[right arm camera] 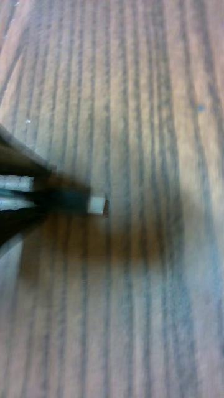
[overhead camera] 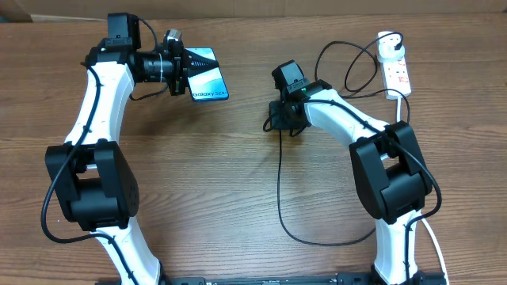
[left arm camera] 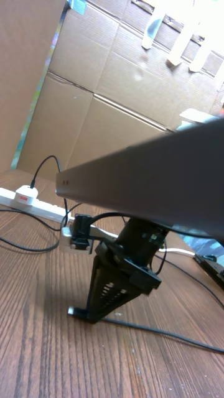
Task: Plug charger to phone and switch on socket
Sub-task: 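Close the right gripper on the black USB-C cable near its plug, then lift the cable plug with the right gripper toward the phone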
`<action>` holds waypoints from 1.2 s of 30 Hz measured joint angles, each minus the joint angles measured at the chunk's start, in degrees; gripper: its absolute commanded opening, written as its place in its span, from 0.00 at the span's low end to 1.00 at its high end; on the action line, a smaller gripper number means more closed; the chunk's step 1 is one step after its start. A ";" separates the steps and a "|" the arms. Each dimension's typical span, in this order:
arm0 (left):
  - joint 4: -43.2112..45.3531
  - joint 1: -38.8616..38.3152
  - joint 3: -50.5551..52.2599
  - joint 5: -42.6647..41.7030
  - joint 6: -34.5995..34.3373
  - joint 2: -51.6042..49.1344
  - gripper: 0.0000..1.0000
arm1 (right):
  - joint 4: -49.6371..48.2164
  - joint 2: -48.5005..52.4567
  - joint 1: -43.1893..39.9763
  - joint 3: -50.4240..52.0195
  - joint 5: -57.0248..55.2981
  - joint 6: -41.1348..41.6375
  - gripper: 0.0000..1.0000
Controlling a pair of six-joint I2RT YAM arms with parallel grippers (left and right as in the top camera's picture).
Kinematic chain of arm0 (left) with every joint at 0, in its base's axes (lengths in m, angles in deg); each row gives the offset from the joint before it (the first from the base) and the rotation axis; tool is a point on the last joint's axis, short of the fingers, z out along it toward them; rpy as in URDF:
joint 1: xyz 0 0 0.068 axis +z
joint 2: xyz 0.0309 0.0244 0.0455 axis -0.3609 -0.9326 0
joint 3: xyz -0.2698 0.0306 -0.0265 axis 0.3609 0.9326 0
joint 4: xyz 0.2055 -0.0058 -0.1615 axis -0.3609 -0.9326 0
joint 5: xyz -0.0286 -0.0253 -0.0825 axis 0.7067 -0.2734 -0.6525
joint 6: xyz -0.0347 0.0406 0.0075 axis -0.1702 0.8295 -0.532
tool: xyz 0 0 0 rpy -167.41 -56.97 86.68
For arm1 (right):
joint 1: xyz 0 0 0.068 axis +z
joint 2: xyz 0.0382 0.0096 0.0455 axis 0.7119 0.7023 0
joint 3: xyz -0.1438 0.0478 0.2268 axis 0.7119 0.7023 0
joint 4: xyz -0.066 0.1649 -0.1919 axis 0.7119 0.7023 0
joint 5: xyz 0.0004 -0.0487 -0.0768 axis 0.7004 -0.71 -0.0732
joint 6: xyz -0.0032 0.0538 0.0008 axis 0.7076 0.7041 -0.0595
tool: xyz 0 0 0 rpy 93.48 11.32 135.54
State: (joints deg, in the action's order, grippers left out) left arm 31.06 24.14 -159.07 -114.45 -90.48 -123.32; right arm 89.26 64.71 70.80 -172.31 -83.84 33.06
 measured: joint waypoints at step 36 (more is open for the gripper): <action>1.73 0.00 0.00 -3.02 8.28 0.00 0.04 | 15.85 -18.84 -5.33 1.62 46.16 -14.14 0.04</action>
State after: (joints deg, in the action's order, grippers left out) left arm 32.78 24.14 -159.07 -117.46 -82.20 -123.32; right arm 105.11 45.87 65.47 -170.69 -37.67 18.92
